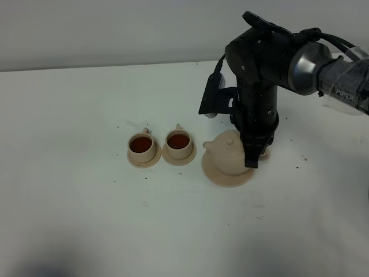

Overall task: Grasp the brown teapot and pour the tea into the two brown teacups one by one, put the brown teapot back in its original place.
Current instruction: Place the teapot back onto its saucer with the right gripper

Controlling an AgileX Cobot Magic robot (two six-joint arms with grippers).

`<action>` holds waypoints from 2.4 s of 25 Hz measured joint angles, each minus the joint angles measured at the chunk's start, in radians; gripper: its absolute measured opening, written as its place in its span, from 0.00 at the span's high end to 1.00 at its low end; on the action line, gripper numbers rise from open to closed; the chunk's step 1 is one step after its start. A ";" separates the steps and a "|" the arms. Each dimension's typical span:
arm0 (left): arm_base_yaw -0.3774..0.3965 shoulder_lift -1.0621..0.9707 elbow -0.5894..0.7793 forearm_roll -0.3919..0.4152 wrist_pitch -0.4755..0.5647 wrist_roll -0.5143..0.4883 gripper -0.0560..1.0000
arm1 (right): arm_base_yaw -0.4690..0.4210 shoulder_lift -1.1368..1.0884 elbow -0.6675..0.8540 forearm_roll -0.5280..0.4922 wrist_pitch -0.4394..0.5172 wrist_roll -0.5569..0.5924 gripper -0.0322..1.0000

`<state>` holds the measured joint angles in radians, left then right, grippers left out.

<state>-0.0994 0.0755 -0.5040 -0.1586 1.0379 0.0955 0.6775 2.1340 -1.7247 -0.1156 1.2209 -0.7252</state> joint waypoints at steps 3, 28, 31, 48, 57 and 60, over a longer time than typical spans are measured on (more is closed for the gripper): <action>0.000 0.000 0.000 0.000 0.000 0.000 0.73 | -0.018 -0.001 0.025 0.044 -0.002 -0.009 0.86; 0.000 0.000 0.000 0.000 0.000 0.001 0.73 | -0.046 -0.017 0.102 0.053 -0.167 -0.016 0.86; 0.000 0.000 0.000 0.000 0.000 0.001 0.73 | -0.049 -0.017 0.119 0.054 -0.171 -0.012 0.86; 0.000 0.000 0.000 0.000 0.000 0.001 0.73 | -0.056 -0.017 0.125 0.095 -0.178 -0.012 0.86; 0.000 0.000 0.000 0.000 0.000 0.001 0.73 | -0.057 -0.017 0.148 0.104 -0.197 -0.004 0.86; 0.000 0.000 0.000 0.000 0.000 0.001 0.73 | -0.057 -0.017 0.148 0.104 -0.197 -0.004 0.86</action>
<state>-0.0994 0.0755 -0.5040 -0.1586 1.0379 0.0964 0.6206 2.1170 -1.5767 -0.0120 1.0241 -0.7290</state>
